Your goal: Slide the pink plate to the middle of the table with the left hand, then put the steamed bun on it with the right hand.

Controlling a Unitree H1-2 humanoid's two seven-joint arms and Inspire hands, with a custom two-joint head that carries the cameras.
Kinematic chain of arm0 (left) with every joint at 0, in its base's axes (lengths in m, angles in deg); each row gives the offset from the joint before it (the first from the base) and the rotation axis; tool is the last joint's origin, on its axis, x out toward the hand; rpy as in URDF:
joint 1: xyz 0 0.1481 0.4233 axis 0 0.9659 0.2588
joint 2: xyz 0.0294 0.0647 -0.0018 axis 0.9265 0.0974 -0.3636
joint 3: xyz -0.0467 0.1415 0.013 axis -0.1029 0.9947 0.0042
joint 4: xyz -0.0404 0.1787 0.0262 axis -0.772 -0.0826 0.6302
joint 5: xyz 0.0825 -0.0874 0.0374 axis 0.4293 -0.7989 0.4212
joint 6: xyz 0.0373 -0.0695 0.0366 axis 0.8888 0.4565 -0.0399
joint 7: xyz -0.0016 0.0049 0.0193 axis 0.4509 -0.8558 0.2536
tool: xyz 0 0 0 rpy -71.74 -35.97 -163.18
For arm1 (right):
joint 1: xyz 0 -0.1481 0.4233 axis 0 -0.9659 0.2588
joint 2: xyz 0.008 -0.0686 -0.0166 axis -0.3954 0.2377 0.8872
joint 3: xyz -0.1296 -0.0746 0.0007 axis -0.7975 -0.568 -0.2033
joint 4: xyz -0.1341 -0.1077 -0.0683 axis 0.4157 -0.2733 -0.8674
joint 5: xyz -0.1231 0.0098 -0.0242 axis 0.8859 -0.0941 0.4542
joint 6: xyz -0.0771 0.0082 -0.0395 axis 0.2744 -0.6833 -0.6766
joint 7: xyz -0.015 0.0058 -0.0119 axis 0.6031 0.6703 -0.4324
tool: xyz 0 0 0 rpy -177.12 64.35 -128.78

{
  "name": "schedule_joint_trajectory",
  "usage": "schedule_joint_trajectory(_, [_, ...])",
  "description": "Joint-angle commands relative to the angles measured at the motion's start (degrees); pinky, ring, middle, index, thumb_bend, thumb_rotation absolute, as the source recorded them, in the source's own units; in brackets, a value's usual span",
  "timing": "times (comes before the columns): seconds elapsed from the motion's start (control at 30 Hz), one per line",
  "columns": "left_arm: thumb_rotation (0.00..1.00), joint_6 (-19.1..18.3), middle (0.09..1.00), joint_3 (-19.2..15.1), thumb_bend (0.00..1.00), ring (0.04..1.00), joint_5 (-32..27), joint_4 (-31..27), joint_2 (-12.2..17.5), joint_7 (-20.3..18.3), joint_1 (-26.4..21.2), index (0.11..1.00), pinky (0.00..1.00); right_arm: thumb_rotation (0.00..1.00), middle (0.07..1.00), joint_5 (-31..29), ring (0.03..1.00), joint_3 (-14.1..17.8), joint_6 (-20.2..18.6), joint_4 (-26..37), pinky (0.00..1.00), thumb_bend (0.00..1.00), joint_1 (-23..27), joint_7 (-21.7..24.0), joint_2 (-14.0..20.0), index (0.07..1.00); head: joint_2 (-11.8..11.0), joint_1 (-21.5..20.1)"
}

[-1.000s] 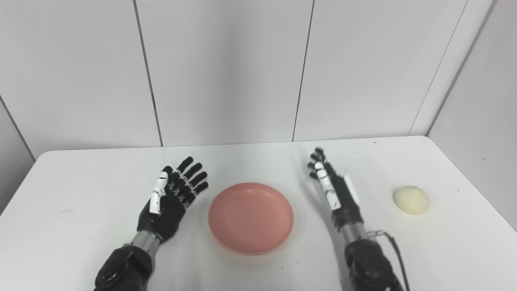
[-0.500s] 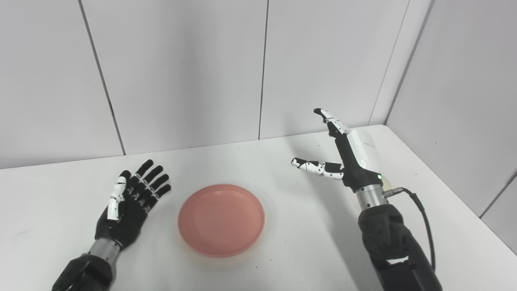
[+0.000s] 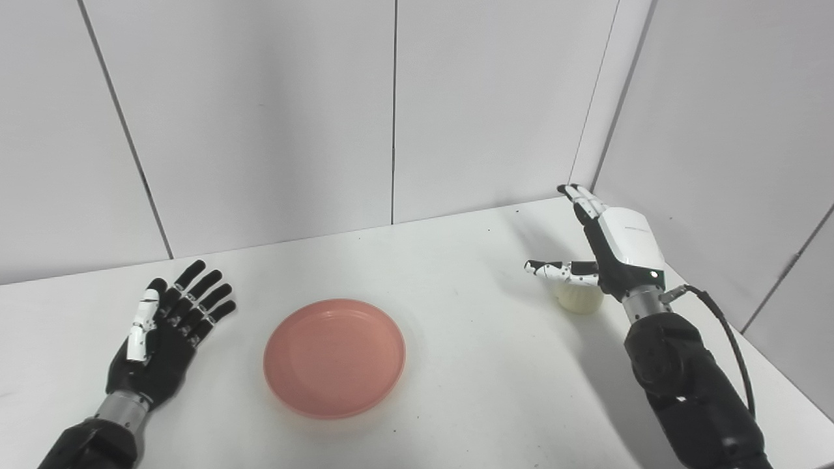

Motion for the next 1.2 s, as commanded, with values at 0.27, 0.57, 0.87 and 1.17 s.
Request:
schedule_joint_trajectory(0.27, [0.87,-2.5,0.841,-0.7,0.51,0.814,1.9,8.0,1.6,0.4,9.3,0.845,0.78,0.51,0.904,0.2,0.871,0.3,-5.9,-0.9,0.75,0.91,1.3,2.3,4.4,0.879,0.9,-0.9])
schedule_joint_trajectory(0.57, [0.88,-3.4,0.837,-1.2,0.5,0.807,1.9,7.4,1.8,0.3,9.4,0.841,0.78,0.51,0.88,0.2,0.854,-1.1,-7.9,-2.3,0.74,0.89,1.7,4.7,4.6,0.863,1.7,-1.2])
schedule_joint_trajectory(0.87, [0.88,-4.1,0.837,-1.2,0.5,0.808,1.9,5.9,2.0,0.8,10.0,0.841,0.78,0.6,0.884,-0.1,0.854,-1.9,-9.0,-4.1,0.73,0.92,1.7,7.3,5.6,0.871,2.3,-1.5])
schedule_joint_trajectory(1.17, [0.88,-4.8,0.836,-1.5,0.49,0.808,1.6,5.4,2.1,0.9,10.2,0.842,0.78,0.58,0.884,-1.3,0.846,-2.8,-9.1,-6.4,0.71,0.93,2.4,7.8,6.2,0.872,2.8,-1.7])
